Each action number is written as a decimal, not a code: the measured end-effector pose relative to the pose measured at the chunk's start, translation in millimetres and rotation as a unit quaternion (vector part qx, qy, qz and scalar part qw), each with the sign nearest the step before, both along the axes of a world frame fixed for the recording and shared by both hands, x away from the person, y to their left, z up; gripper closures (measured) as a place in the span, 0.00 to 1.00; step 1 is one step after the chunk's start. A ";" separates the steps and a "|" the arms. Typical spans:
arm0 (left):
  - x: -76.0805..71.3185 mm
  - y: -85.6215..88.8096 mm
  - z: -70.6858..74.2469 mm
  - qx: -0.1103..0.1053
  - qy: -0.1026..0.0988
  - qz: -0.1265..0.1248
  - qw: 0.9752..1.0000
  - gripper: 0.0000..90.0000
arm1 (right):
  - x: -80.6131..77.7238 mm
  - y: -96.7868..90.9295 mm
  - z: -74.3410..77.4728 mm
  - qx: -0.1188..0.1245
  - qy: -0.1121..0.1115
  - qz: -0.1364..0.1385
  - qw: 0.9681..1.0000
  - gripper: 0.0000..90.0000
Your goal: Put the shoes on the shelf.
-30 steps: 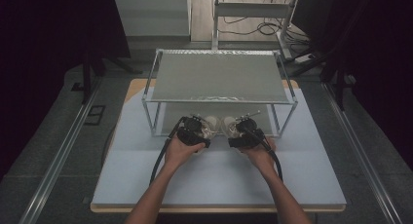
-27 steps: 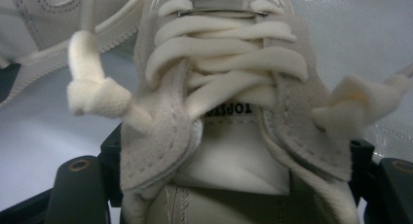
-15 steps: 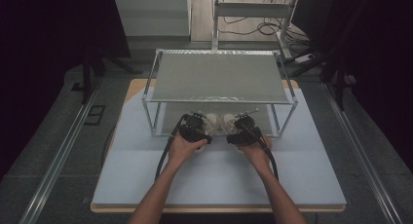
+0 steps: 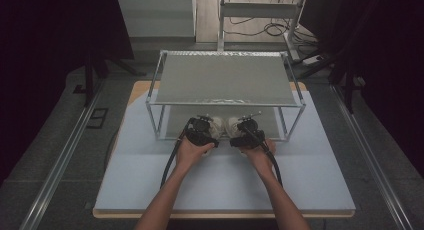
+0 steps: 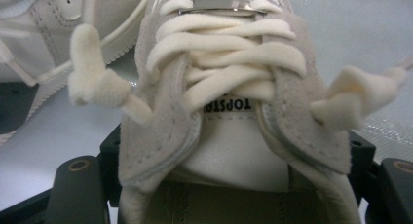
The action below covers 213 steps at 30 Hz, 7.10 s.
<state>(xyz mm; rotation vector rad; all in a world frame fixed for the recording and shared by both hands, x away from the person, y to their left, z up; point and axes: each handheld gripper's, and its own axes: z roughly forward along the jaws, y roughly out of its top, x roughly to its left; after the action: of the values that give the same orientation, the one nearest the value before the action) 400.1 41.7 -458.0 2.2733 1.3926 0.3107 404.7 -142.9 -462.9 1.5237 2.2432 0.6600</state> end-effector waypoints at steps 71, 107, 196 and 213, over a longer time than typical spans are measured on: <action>-72.6 86.6 -24.8 -0.067 -0.071 0.008 0.995 0.91 | -76.9 -86.2 -14.7 0.089 -0.066 0.022 0.994 0.95; -40.0 58.9 -10.2 -0.074 -0.080 -0.011 0.994 0.87 | -45.5 -64.7 -16.9 0.107 -0.086 0.007 0.991 0.93; -58.5 19.8 3.1 -0.104 -0.098 -0.078 0.987 0.93 | -61.3 -13.2 -10.0 0.121 -0.114 0.103 0.981 0.99; -40.4 18.8 7.0 -0.095 -0.095 -0.065 0.989 0.93 | -49.5 -8.8 -7.8 0.120 -0.114 0.095 0.982 0.99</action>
<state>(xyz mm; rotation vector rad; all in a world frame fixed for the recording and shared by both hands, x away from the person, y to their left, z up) 359.7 60.4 -451.0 2.1063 1.1237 0.3287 355.2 -151.7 -470.7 1.2666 2.2096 1.1382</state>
